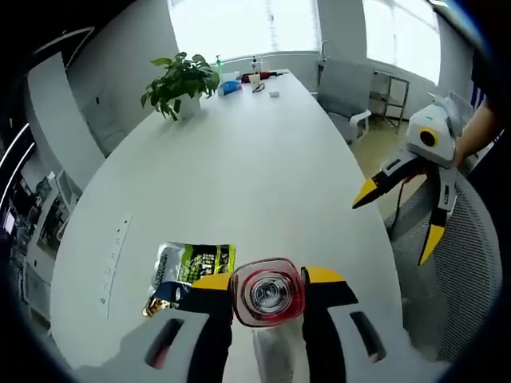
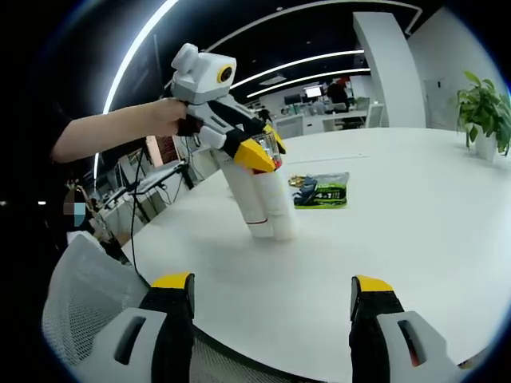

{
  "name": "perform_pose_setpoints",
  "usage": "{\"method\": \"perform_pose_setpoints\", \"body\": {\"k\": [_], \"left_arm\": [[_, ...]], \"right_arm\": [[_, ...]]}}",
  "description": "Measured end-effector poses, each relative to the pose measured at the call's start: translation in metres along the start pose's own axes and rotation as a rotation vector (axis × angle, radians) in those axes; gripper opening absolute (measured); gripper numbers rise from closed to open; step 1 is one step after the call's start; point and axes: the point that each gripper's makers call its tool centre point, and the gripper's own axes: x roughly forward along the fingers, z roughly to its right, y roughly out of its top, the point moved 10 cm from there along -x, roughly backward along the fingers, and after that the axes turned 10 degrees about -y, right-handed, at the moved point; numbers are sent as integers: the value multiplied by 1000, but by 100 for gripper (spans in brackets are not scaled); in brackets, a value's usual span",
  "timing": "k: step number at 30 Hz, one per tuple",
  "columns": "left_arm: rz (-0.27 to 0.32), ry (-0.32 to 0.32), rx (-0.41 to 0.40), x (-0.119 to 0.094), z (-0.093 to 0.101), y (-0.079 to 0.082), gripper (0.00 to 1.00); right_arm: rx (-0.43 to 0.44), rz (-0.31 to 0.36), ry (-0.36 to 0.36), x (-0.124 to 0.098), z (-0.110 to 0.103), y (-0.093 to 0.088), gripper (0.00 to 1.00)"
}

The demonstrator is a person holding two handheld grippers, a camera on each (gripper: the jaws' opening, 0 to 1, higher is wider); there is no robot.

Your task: Arrange the skincare products in the storage area until every visible bottle or jar stands upright without overlapping.

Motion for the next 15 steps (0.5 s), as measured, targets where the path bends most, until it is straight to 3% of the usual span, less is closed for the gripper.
{"method": "perform_pose_setpoints", "body": {"k": [15], "left_arm": [[-44,-54,18,1,-8,0,34]], "right_arm": [[-1,1,7,0,0,0,85]]}}
